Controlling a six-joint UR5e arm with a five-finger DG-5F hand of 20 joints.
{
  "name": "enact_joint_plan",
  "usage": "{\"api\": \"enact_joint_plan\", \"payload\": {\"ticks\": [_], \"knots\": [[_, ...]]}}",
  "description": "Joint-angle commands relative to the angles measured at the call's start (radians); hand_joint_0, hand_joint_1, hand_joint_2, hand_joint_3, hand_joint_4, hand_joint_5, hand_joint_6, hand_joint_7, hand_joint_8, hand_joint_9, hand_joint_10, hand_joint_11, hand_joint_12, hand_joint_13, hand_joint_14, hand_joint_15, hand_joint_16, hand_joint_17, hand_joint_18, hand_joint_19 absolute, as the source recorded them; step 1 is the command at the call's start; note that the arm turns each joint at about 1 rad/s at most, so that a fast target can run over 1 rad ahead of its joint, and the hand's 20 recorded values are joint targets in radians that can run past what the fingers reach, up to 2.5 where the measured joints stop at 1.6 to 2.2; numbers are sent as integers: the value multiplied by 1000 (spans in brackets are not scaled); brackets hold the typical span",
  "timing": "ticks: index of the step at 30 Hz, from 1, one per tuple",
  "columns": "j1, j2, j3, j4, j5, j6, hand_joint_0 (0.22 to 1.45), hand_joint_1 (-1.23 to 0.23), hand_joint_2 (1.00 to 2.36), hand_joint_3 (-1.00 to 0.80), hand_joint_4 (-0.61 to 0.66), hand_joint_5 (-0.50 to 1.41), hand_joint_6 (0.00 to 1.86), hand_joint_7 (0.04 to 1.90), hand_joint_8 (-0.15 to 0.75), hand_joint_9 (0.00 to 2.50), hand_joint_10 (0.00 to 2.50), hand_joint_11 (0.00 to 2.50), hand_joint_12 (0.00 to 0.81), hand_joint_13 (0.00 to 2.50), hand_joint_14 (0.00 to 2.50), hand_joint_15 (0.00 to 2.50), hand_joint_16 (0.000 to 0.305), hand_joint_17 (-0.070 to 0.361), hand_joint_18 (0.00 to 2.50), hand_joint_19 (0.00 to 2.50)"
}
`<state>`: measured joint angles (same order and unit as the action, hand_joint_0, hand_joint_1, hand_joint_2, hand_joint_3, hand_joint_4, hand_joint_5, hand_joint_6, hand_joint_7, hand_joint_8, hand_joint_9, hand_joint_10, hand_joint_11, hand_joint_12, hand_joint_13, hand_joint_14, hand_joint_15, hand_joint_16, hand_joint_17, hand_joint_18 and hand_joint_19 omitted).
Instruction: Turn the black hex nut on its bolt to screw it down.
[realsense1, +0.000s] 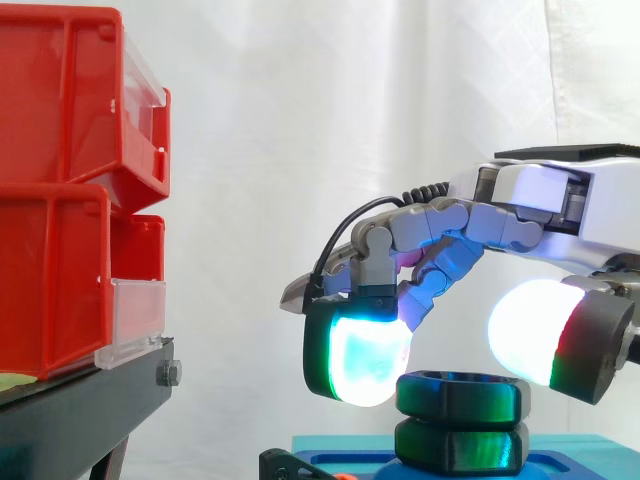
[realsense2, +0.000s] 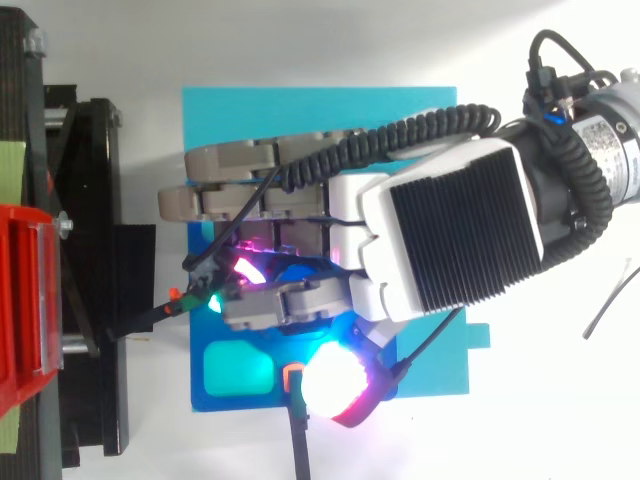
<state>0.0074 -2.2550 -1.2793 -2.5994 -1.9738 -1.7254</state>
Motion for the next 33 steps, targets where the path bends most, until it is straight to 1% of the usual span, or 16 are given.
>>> {"api": "enact_joint_plan", "payload": {"ticks": [1, 3, 5, 6, 8, 10, 11, 13, 16, 19, 22, 23, 25, 26, 28, 33], "knots": [[-9, 0, 0, 1, -10, 0, 487, -156, 1000, -500, 140, -27, 599, 1319, 274, 940, 4, 99, 303, 554, 0, 18, 49, 110, 464, 196], [-18, 0, 0, 2, -14, -2, 486, -156, 1000, -500, 135, -28, 599, 1315, 275, 943, 4, 99, 302, 555, 0, 16, 49, 110, 464, 196], [-23, 0, 0, 2, -16, -3, 487, -156, 1000, -500, 143, -28, 599, 1314, 275, 941, 4, 105, 302, 555, 1, 15, 49, 110, 463, 197], [-30, 0, 0, 4, -17, -3, 487, -156, 1000, -500, 139, -28, 599, 1313, 278, 941, 5, 104, 302, 555, 0, 16, 49, 110, 461, 204], [-35, 0, 0, 4, -20, -3, 487, -156, 1000, -500, 142, -28, 597, 1310, 276, 943, 4, 94, 303, 554, 0, 19, 49, 110, 462, 204], [-43, 2, 0, 4, -34, -3, 487, -158, 1000, -500, 144, -27, 591, 1323, 277, 942, 4, 95, 303, 555, 0, 19, 49, 110, 464, 196], [-43, 2, 0, 4, -34, -3, 487, -158, 1000, -500, 144, -27, 589, 1327, 280, 941, 3, 94, 302, 555, 0, 16, 49, 110, 464, 196], [-44, 2, 2, 8, -51, -3, 486, -158, 1000, -500, 148, -27, 577, 1348, 279, 939, 4, 81, 302, 555, 0, 16, 49, 110, 463, 203], [-35, 2, 18, 21, -71, -2, 486, -156, 1000, -500, 157, -26, 551, 1382, 266, 930, 4, 97, 301, 556, 0, 4, 49, 110, 468, 203], [-26, 2, 44, 19, -73, -2, 486, -156, 1000, -500, 154, -24, 507, 1419, 264, 924, 3, 97, 302, 552, 0, 0, 49, 109, 462, 207], [-14, 2, 51, 22, -71, 0, 486, -156, 1000, -500, 165, -30, 501, 1377, 259, 920, 4, 97, 300, 546, 0, 0, 49, 109, 462, 196], [-4, 2, 58, 24, -66, 0, 484, -156, 1000, -500, 171, -37, 502, 1325, 257, 919, 3, 96, 301, 546, 0, 0, 49, 109, 463, 203], [-1, 2, 60, 24, -63, 0, 481, -155, 1000, -500, 180, -44, 503, 1268, 257, 912, 3, 92, 302, 544, 0, 1, 49, 111, 463, 202], [11, 2, 60, 33, -51, 0, 480, -155, 1000, -500, 175, -47, 503, 1259, 257, 913, 3, 91, 302, 545, 0, 0, 49, 111, 462, 202], [25, 0, 61, 39, -33, 0, 469, -157, 1000, -500, 264, -63, 504, 1129, 254, 880, 3, 85, 309, 523, 0, 0, 51, 114, 462, 197], [40, 0, 60, 24, -19, -2, 459, -158, 1000, -500, 325, -72, 504, 1070, 263, 853, 0, 63, 315, 512, 0, 2, 52, 118, 454, 189]]}}
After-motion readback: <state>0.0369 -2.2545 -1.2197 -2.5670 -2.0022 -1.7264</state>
